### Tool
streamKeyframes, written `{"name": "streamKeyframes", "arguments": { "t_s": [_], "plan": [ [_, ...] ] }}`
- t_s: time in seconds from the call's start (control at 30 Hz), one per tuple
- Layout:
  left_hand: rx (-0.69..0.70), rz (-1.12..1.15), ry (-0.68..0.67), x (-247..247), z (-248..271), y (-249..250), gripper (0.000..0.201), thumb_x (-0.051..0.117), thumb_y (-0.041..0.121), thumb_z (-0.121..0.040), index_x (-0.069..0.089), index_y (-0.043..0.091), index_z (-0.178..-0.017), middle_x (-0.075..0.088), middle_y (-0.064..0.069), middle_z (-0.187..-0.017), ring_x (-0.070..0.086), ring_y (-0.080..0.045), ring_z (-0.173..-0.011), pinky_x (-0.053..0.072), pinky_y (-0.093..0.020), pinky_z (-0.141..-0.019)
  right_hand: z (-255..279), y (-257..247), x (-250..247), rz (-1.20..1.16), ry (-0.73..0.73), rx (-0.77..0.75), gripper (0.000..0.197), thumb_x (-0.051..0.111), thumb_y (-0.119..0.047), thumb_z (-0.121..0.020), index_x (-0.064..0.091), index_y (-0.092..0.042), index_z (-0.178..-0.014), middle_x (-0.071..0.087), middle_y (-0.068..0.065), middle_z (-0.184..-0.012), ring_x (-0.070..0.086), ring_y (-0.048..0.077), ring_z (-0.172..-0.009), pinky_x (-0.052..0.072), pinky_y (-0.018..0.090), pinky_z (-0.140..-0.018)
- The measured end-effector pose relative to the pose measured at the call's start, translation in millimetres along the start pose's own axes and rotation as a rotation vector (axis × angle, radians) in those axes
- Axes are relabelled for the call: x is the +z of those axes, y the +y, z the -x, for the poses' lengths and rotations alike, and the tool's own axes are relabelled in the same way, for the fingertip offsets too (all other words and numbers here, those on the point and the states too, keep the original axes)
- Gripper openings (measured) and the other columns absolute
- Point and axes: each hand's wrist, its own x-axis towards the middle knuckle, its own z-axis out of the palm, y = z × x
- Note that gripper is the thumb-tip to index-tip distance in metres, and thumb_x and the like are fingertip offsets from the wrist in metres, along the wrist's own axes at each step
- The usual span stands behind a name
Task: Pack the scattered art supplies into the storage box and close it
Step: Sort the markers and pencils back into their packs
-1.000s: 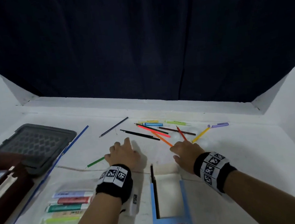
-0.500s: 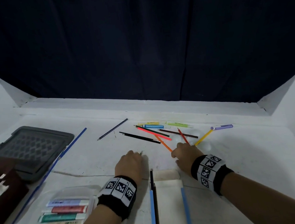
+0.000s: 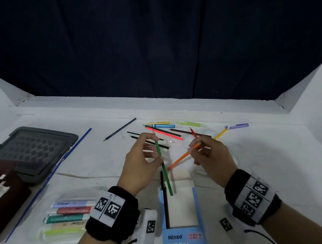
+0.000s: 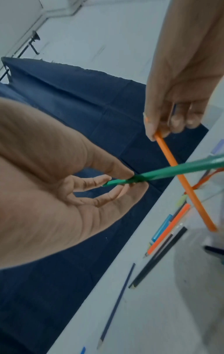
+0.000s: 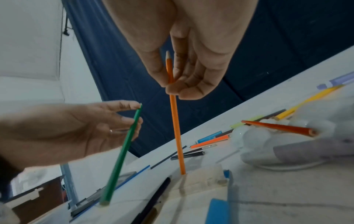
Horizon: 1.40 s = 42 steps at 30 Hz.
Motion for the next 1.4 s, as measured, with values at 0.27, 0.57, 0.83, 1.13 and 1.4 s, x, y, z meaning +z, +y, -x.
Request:
{"name": "streamKeyframes", "arguments": {
  "t_s": [0.27,0.57,0.83,1.13,1.4],
  "plan": [
    [-0.008,-0.131,-0.246,14.6,21.8,-24.2,0.045,0.075,-0.003,-0.080,0.058,0.029,-0.108,0.063,-0.007,-0.087,0.063,-0.014,-0.072,0.057,-0.024,-0.068,26.7,-9.9,-6.5,-0.042,-0.038,-0.097,0.015,0.050,-0.025,-0.100,0.051,-0.016,-0.088,0.057,0.002,-0.070,0.058,0.016,-0.059,0.048,0.022,-0.059],
    [0.121,-0.800,-0.467,22.5,22.0,-37.9,0.064,0.080,0.047,-0.076,0.046,0.036,-0.128,0.053,0.010,-0.103,0.050,-0.014,-0.097,0.045,-0.031,-0.084,19.0,19.9,19.9,0.183,-0.291,0.110,0.026,0.054,-0.023,-0.098,0.046,-0.016,-0.122,0.063,0.003,-0.067,0.058,0.005,-0.053,0.048,0.023,-0.058],
    [0.182,-1.081,-0.553,11.5,47.3,-35.3,0.069,0.053,0.064,-0.089,0.034,0.033,-0.149,0.028,0.014,-0.159,0.023,-0.018,-0.145,0.025,-0.044,-0.102,32.3,19.4,27.8,0.576,-0.549,-0.010,0.063,0.067,-0.023,-0.087,0.038,-0.026,-0.143,0.054,0.003,-0.119,0.053,0.013,-0.092,0.047,0.028,-0.086],
    [0.269,-1.119,-0.675,-3.0,79.3,-41.2,0.049,0.032,0.059,-0.090,0.054,0.037,-0.128,0.048,0.016,-0.146,0.050,-0.020,-0.134,0.037,-0.054,-0.089,54.7,10.2,32.8,1.018,-0.695,-0.196,0.057,0.055,-0.041,-0.094,0.037,-0.023,-0.146,0.029,-0.001,-0.154,0.028,0.025,-0.138,0.031,0.045,-0.110],
    [0.176,-1.085,-0.690,-8.0,80.0,-26.0,0.061,0.057,0.050,-0.095,0.035,0.035,-0.150,0.023,0.021,-0.160,0.026,-0.007,-0.145,0.012,-0.048,-0.114,70.5,4.8,44.3,1.177,-0.811,-0.376,0.030,0.048,-0.033,-0.098,0.062,-0.018,-0.120,0.055,0.001,-0.126,0.042,0.025,-0.123,0.030,0.044,-0.097]
  ]
}}
